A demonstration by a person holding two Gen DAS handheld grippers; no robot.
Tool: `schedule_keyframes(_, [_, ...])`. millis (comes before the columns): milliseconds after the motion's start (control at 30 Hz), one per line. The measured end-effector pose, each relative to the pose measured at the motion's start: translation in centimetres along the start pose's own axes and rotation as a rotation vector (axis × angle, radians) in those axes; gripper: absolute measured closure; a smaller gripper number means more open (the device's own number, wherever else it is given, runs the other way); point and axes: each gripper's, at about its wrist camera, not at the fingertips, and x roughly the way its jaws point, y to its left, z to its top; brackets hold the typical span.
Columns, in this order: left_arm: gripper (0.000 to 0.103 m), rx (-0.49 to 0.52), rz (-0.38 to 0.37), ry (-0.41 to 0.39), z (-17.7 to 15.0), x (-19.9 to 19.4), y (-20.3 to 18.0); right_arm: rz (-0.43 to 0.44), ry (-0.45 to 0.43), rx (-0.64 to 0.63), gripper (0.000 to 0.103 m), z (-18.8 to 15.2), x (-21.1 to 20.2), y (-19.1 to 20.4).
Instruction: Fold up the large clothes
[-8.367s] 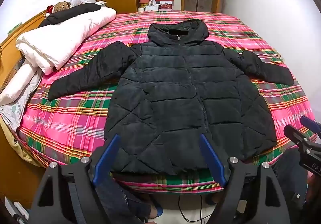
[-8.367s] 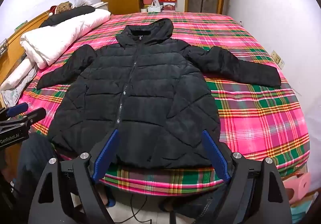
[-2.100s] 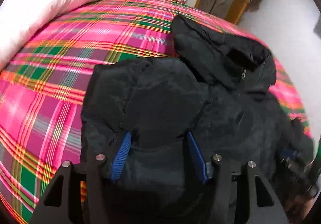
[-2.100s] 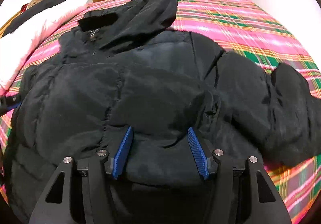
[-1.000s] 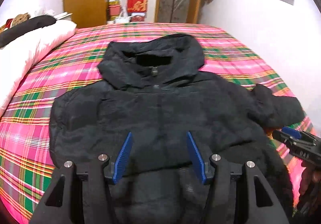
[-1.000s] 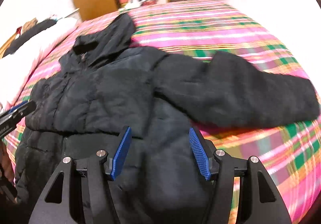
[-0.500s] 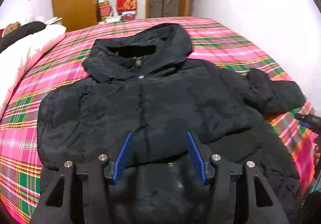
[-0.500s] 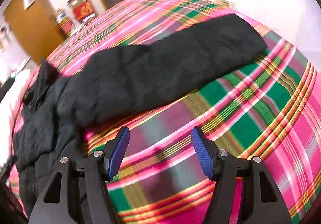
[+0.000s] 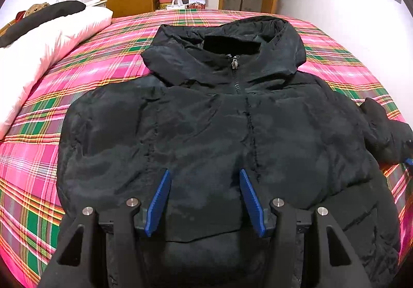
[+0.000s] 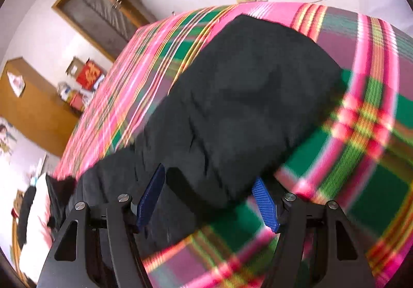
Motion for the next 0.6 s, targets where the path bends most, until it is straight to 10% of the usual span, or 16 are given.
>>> schedule_keyframes(67, [0.045, 0.003, 0.003, 0.001, 0.1, 0.2, 0.0, -0.024, -0.018, 0.000, 0.043, 0.7, 0.3, 0.1])
schedule_keyframes(100, [0.045, 0.003, 0.004, 0.001, 0.1, 0.3, 0.1, -0.047, -0.023, -0.001, 0.077, 0.8, 0.2, 0.2])
schedule_keyframes(133, [0.045, 0.002, 0.004, 0.000, 0.1, 0.3, 0.1, -0.042, -0.014, 0.012, 0.085, 0.8, 0.2, 0.2])
schedule_keyframes(600, [0.045, -0.077, 0.011, -0.027, 1.3, -1.5, 2.3, 0.130, -0.094, -0.265, 0.095, -0.8, -12.3, 13.3])
